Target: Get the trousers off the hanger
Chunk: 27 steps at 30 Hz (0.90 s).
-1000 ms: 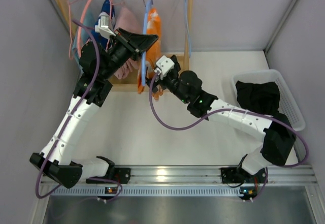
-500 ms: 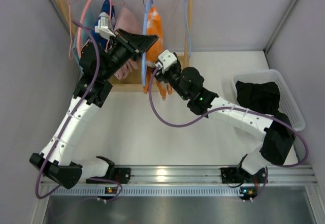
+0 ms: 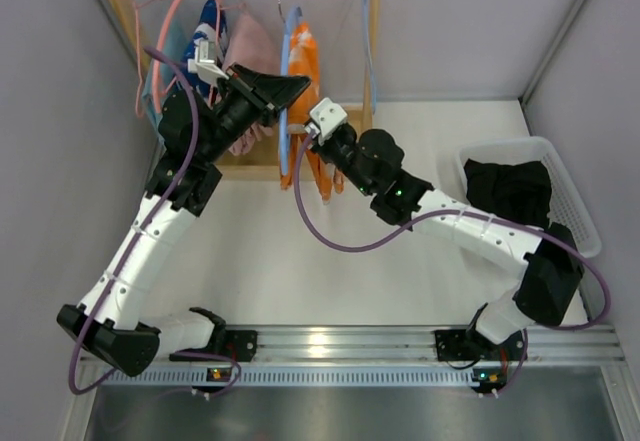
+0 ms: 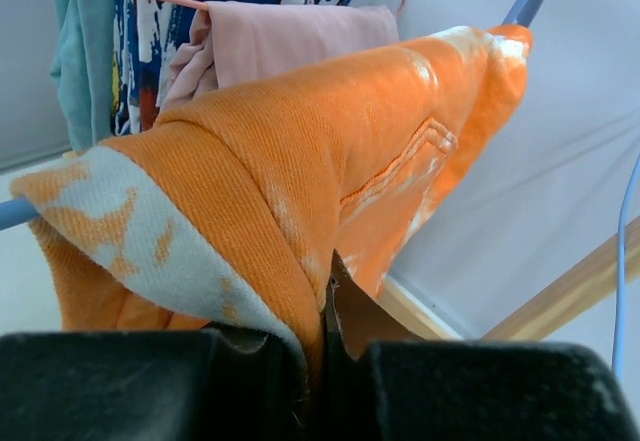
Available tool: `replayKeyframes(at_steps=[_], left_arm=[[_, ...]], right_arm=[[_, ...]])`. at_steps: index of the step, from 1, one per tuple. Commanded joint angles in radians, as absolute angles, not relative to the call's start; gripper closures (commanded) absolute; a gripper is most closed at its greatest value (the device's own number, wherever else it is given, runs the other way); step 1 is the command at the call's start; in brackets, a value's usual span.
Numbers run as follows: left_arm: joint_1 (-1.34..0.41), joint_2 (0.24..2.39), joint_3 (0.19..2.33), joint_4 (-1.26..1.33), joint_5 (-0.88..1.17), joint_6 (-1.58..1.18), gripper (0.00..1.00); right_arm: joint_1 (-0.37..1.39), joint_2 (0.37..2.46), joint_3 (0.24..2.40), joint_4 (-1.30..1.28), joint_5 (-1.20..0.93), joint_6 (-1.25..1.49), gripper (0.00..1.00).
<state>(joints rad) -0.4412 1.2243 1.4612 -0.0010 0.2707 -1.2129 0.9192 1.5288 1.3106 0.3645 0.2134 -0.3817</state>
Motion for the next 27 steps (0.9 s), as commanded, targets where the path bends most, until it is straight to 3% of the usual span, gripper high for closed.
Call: replayKeyframes(at_steps=[1,27], left_arm=[[-0.446,1.154,1.465,0.184,0.273,-1.189,1.00],[-0.422,1.078,1.131,0.043,0.160,-1.063,1.00]], right_arm=[[0.893,1.442,1.373,0.434,0.230,-0.364,1.00],[0.871,1.243,1.572,0.282,0.195,-0.285,1.00]])
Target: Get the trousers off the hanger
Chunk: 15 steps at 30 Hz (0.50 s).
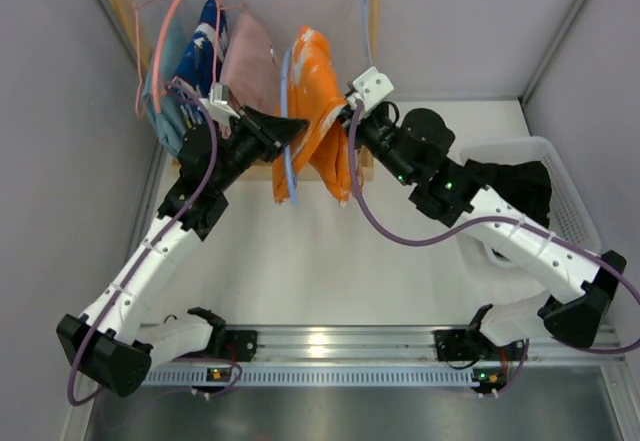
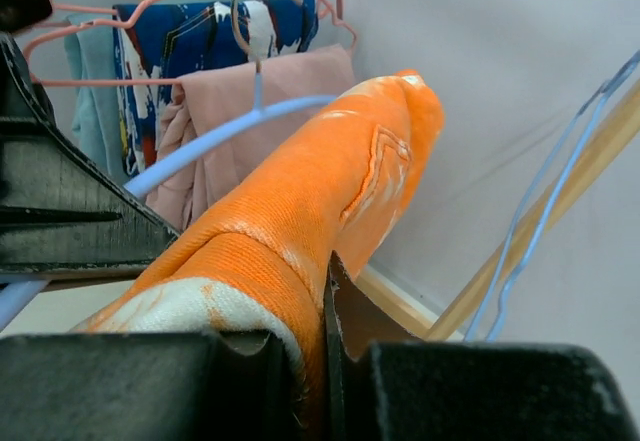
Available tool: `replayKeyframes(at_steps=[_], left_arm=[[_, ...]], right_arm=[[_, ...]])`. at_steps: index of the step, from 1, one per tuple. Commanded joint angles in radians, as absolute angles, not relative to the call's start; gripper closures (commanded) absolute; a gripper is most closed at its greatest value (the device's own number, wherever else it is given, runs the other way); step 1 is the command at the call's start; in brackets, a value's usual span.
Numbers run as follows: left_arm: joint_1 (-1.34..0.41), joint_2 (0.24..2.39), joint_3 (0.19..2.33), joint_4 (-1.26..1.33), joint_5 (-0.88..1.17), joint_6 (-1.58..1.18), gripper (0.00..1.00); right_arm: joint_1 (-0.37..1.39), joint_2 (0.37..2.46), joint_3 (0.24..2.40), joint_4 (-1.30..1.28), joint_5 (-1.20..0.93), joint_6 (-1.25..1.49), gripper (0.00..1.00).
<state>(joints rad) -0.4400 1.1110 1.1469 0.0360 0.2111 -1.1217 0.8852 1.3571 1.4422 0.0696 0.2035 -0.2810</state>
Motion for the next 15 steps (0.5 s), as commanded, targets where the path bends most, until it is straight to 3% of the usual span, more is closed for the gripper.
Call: replayKeyframes(at_steps=[1,15], left_arm=[[-0.419,1.077,1.126,0.038,0.158,-1.062,1.00],[-0.408,1.052,1.022,0.023,0.248,-0.996,1.00]], right_arm=[[0.871,1.235,1.581,0.278,0.196,-0.284,1.00],[0.873,1.164,1.720,0.239,0.244,-0.262,1.00]])
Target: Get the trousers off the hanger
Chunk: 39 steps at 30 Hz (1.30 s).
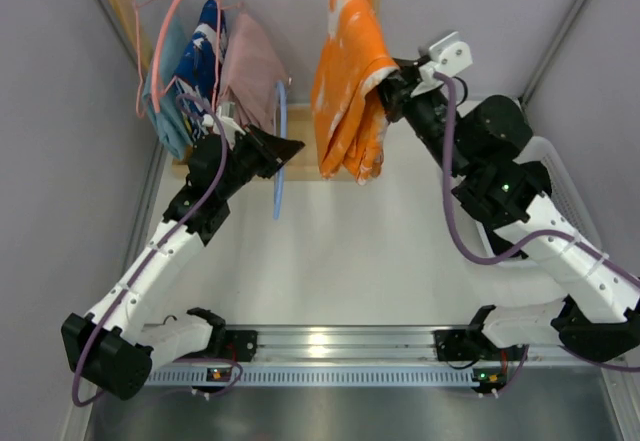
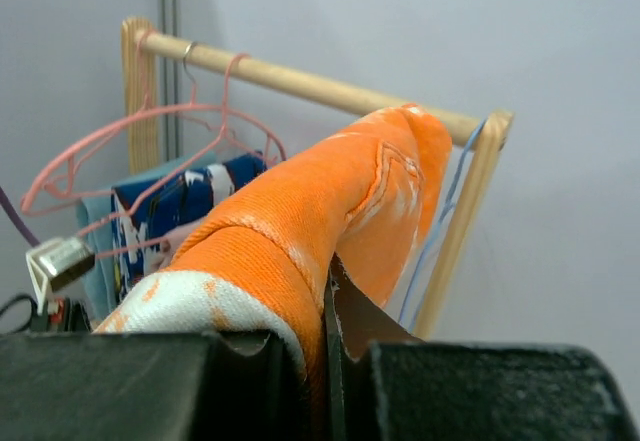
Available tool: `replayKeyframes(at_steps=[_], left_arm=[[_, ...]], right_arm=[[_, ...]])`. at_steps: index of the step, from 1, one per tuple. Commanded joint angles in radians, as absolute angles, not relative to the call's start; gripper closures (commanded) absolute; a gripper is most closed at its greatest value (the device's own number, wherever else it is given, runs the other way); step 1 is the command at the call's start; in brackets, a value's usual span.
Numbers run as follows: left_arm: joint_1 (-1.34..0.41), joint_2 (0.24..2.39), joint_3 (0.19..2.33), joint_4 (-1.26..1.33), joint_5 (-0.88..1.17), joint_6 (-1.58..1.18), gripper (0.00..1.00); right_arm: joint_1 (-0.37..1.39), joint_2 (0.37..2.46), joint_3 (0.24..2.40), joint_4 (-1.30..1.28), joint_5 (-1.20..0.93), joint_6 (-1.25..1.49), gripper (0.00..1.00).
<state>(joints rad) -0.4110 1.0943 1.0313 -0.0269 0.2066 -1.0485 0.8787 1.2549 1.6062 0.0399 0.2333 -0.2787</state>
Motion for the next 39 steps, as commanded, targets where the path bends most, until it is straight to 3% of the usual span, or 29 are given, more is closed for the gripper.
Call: replayKeyframes(at_steps=[1,9,19,29,39], left_arm=[[-0.408,1.051,1.016,0.026,0.253,-0.989,1.00],[-0.410,1.023,0.980,0.052,0.371,-0.879,1.00],[-0.410,1.014,0.983,0.052,0.399,-0.765,1.00],[-0.408,1.035,1.015,0.052,0.402,-0.778,1.00],[-0.408,1.039,1.028,0.052,0.379,-0.815,1.00]], right_arm=[[0.871,1.151,1.724,0.230,0.245,-0.265,1.00],[0.838,0.987,1.618,0.115,0.296,-0.312,1.00],[0.543,0.665,1.421,-0.146,0.331,-0.134,1.00],[0.131,0.362,1.220,-0.362,0.649,-0.095,1.00],[0.012,0.324,1.033,-0.304,0.854,-0.272,1.00]])
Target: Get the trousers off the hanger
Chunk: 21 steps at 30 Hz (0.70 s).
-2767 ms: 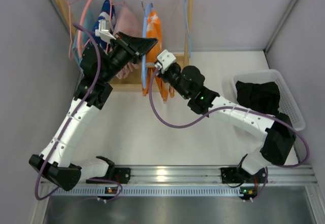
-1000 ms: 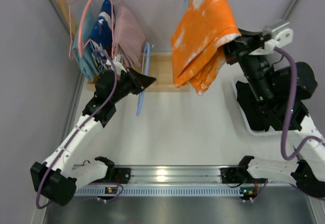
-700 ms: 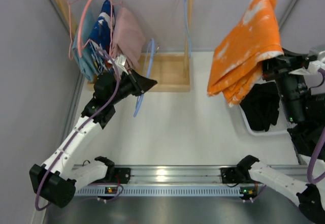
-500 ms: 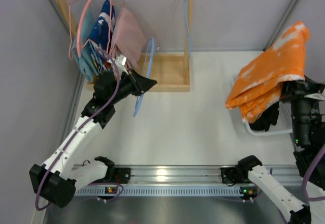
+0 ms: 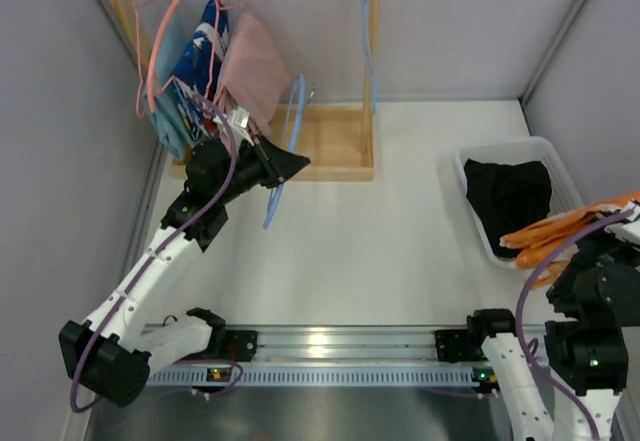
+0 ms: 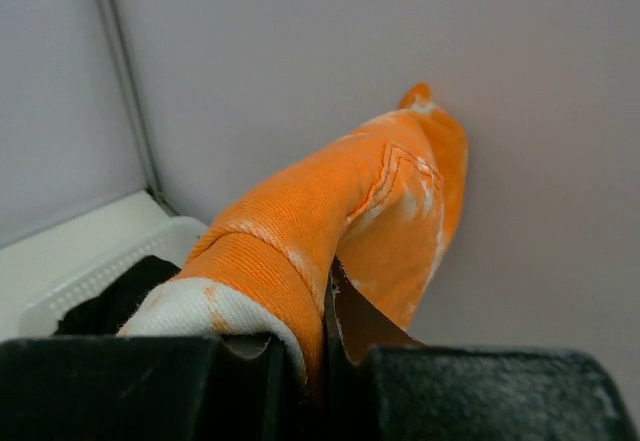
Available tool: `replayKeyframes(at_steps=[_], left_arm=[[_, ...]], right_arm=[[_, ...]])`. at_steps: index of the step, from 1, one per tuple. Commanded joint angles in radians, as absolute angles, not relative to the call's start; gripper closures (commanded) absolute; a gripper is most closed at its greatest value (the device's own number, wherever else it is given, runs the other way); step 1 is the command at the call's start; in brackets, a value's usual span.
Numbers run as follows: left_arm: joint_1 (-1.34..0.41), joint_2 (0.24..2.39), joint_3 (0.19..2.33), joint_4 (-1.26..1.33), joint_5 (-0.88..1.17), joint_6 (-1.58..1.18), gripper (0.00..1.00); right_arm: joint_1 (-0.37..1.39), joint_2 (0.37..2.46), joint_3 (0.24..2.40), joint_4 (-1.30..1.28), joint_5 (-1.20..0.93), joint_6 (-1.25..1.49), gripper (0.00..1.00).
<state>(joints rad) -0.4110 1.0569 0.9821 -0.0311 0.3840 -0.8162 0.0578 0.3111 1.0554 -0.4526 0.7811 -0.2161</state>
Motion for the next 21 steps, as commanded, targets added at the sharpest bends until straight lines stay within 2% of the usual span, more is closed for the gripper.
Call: replayKeyframes(at_steps=[1,10,17,21], left_arm=[[-0.408,1.034,1.026,0.052,0.380,-0.812,1.00],[-0.407,0.988,1.019,0.049,0.388,-0.841,1.00],[-0.407,0.948,1.011,0.049,0.400,-0.844,1.00],[-0.408,0.928,1.023,0.022,0.417,-0.818,1.00]], right_arm=[[-0.024,0.322,1.019,-0.305,0.851,-0.265,1.00],[-0.032,0.477,0.884,-0.132,0.809,-0.330,1.00],[-0.035,0.733,0.845,0.090,0.609,-0.348,1.00],[-0.040,0.979,0.887,0.141,0.516,-0.331,1.00]])
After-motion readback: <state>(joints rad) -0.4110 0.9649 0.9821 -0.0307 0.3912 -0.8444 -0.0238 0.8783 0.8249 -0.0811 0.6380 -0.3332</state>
